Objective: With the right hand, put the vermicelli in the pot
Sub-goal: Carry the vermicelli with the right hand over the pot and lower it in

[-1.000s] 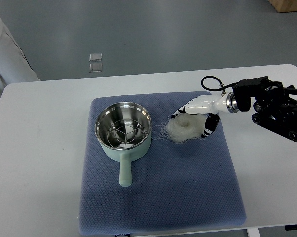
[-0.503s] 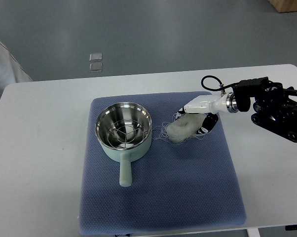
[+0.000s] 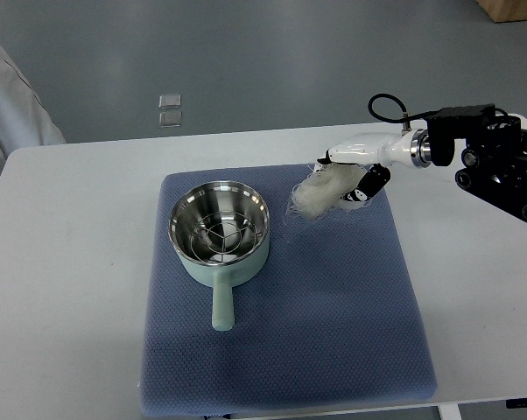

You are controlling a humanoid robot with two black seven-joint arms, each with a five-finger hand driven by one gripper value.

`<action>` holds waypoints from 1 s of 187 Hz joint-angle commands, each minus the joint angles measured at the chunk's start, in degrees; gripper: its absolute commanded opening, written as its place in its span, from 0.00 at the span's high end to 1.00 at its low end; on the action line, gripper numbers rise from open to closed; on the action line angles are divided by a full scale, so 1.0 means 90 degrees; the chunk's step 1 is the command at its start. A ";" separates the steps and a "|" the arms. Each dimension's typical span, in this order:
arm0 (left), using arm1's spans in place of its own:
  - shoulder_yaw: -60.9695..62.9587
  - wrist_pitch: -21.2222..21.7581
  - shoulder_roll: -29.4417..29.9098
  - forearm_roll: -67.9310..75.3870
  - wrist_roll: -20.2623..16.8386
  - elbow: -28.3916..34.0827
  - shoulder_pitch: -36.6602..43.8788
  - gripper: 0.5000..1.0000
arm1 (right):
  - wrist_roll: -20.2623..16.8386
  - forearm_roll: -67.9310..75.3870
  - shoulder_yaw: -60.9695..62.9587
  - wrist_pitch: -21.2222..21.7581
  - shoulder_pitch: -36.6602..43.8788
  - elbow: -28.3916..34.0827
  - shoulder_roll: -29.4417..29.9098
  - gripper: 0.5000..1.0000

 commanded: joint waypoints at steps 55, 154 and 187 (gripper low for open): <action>0.0003 -0.0001 0.0000 0.0000 0.0001 0.0000 0.0000 0.00 | 0.0000 0.0399 0.0001 0.0146 0.1139 -0.0001 0.0027 0.73; -0.0007 -0.0001 0.0000 0.0000 0.0001 0.0000 0.0000 0.00 | -0.0019 0.0457 -0.0038 0.0292 0.1490 0.0057 0.1883 0.67; -0.0007 -0.0001 0.0000 0.0000 0.0001 0.0000 0.0000 0.00 | -0.0068 0.0408 -0.0106 0.0283 0.1159 0.0028 0.2058 0.66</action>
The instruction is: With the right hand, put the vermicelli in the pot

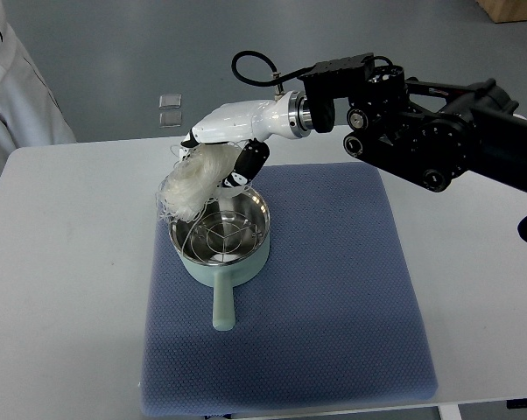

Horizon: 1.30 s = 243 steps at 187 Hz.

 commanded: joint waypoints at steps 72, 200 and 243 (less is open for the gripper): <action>0.0000 -0.0001 0.0000 0.0000 0.0001 0.0000 0.0000 0.00 | -0.0037 -0.0059 -0.0018 -0.0140 -0.0688 -0.0330 0.0200 0.47; 0.0000 -0.0001 0.0000 0.0000 0.0001 0.0000 0.0000 0.00 | -0.0017 0.0067 0.0333 -0.0179 -0.0746 -0.0282 -0.0024 0.15; 0.0000 -0.0001 0.0000 0.0000 0.0001 0.0000 0.0000 0.00 | -0.0008 0.0663 0.1095 -0.0052 -0.0649 -0.0291 -0.0259 0.14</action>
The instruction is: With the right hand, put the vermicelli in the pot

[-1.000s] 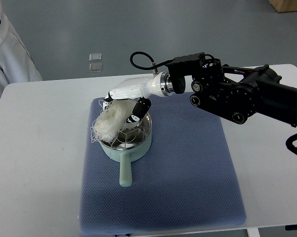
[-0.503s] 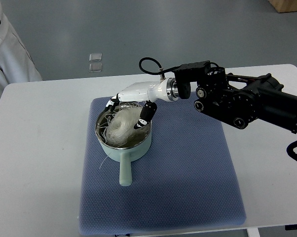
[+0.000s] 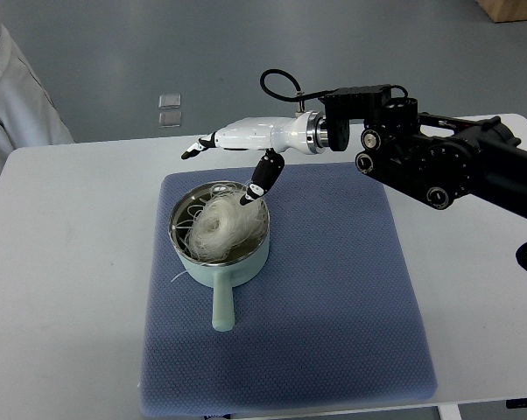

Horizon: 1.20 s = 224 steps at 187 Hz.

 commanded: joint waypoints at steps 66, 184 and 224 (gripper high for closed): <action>0.0000 -0.0001 0.0000 0.0000 0.0001 0.0000 0.0000 0.00 | -0.0019 0.2903 0.1976 -0.0355 -0.0918 -0.0843 -0.0163 0.14; 0.0000 -0.0001 0.0000 0.0000 0.0001 0.0000 0.0000 0.00 | 0.0362 0.8001 0.2640 -0.1830 -0.2481 -0.1781 0.0003 0.14; 0.0000 -0.0001 0.0000 0.0000 0.0001 0.0000 0.0000 0.00 | 0.0352 0.8519 0.2650 -0.1937 -0.2745 -0.1840 0.0267 0.14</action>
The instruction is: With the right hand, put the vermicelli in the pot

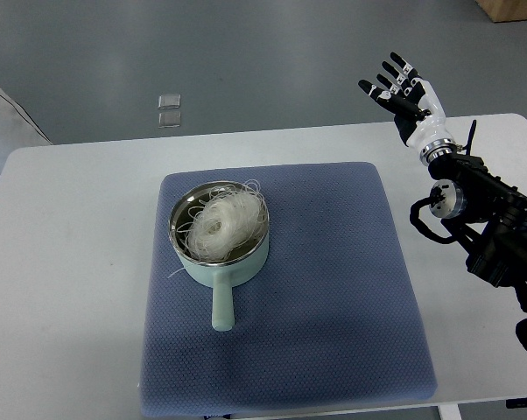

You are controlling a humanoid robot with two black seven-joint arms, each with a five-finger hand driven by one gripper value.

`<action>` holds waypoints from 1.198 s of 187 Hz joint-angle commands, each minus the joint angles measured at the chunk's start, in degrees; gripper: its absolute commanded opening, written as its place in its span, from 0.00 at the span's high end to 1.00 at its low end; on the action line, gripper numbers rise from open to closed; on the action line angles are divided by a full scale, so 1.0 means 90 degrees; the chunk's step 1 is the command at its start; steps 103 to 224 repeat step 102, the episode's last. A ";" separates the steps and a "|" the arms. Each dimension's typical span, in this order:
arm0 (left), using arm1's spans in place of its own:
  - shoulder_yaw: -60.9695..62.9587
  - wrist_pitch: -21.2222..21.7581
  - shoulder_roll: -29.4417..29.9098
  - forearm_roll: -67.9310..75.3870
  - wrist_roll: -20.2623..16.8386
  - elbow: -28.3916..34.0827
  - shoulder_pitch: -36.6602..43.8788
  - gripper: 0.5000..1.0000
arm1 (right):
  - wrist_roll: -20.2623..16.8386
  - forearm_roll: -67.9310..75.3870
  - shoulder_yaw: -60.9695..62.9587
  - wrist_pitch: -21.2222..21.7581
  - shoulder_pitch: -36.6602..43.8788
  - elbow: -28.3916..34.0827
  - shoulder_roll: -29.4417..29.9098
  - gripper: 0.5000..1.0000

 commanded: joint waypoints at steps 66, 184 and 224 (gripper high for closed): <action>0.0000 -0.0001 0.0000 -0.0010 0.0001 0.0000 0.0000 0.00 | 0.0072 0.0249 0.0015 -0.0224 -0.0257 -0.0076 0.0208 0.14; 0.0000 -0.0001 0.0000 0.0000 0.0001 0.0000 0.0000 0.00 | 0.0092 0.0249 0.0025 -0.0400 -0.0257 -0.0076 0.0208 0.14; 0.0000 -0.0001 0.0000 0.0000 0.0001 0.0000 0.0000 0.00 | 0.0092 0.0249 0.0025 -0.0400 -0.0257 -0.0076 0.0208 0.14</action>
